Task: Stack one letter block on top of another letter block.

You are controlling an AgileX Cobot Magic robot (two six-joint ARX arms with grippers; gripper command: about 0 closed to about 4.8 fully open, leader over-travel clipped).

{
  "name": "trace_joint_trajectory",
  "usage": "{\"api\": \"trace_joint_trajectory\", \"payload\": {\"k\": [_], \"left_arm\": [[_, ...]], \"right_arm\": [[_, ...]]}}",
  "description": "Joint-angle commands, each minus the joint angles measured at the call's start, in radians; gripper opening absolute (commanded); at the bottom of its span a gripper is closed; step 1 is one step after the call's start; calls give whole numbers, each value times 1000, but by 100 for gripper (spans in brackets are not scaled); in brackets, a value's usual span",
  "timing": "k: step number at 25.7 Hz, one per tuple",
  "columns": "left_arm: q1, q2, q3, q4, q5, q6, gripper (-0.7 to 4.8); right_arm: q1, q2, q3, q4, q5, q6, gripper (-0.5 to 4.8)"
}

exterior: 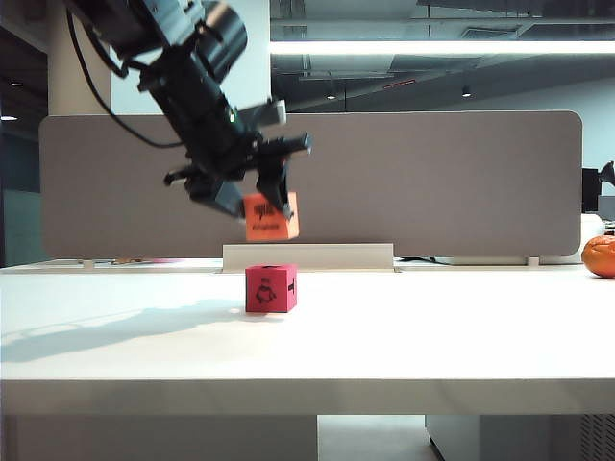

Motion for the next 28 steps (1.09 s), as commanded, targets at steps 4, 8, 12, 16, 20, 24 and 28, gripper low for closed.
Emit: {"api": "trace_joint_trajectory", "payload": {"k": [4, 8, 12, 16, 20, 24, 28], "left_arm": [[-1, 38, 5, -11, 3, 0, 215], [-1, 45, 4, -6, -5, 0, 215], [0, 46, 4, 4, -7, 0, 216], [0, 48, 4, 5, -7, 1, 265], [0, 50, 4, 11, -7, 0, 288], [0, 50, 4, 11, -7, 0, 377], [0, 50, 4, 10, -7, 0, 404]], "right_arm": [[0, -2, -6, 11, -2, 0, -1], [0, -2, -6, 10, -2, 0, -1], [0, -2, -6, 10, -2, 0, -1], [0, -2, -6, 10, -2, 0, -1], [0, -2, -6, 10, -2, 0, -1], [0, -2, -6, 10, -2, 0, -1], [0, -2, -6, 10, -2, 0, -1]]}}
